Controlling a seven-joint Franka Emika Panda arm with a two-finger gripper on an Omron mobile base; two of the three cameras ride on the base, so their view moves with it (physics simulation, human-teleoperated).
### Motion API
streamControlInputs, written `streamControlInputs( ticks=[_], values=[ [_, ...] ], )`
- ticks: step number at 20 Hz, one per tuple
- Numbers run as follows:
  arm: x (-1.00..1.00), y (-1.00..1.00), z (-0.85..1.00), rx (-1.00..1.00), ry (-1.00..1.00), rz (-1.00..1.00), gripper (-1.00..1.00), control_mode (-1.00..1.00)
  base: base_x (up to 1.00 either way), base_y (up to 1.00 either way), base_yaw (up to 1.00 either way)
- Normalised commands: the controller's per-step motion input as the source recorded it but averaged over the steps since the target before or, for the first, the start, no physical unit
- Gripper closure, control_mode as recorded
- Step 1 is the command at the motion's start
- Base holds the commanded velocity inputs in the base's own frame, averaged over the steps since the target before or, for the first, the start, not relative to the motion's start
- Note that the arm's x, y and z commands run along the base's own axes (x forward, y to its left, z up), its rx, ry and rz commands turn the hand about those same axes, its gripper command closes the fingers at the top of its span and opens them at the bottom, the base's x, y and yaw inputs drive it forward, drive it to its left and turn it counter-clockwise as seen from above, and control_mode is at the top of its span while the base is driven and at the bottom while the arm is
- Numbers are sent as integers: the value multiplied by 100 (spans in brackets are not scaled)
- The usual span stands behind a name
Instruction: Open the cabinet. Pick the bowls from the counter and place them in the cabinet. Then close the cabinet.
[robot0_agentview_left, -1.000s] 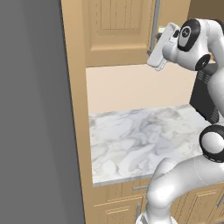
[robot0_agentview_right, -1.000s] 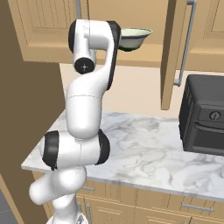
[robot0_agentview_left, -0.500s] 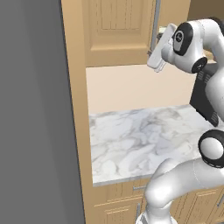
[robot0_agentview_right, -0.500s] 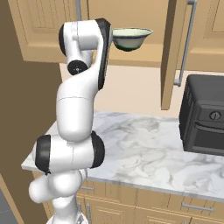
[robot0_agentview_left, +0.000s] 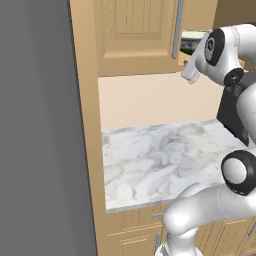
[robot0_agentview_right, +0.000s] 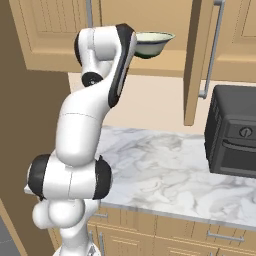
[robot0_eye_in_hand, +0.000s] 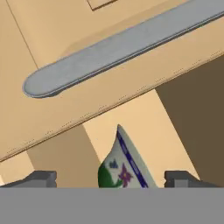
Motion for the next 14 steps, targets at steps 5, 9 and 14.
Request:
streamControlInputs(
  ticks=[5, 9, 14],
  values=[
    [0, -100, 0, 7, 20, -17, -100, -100, 0, 0, 0],
    [-70, -61, 33, 9, 3, -14, -100, -100, 0, 0, 0],
    [-100, 24, 49, 1, 15, -5, -100, -100, 0, 0, 0]
  ],
)
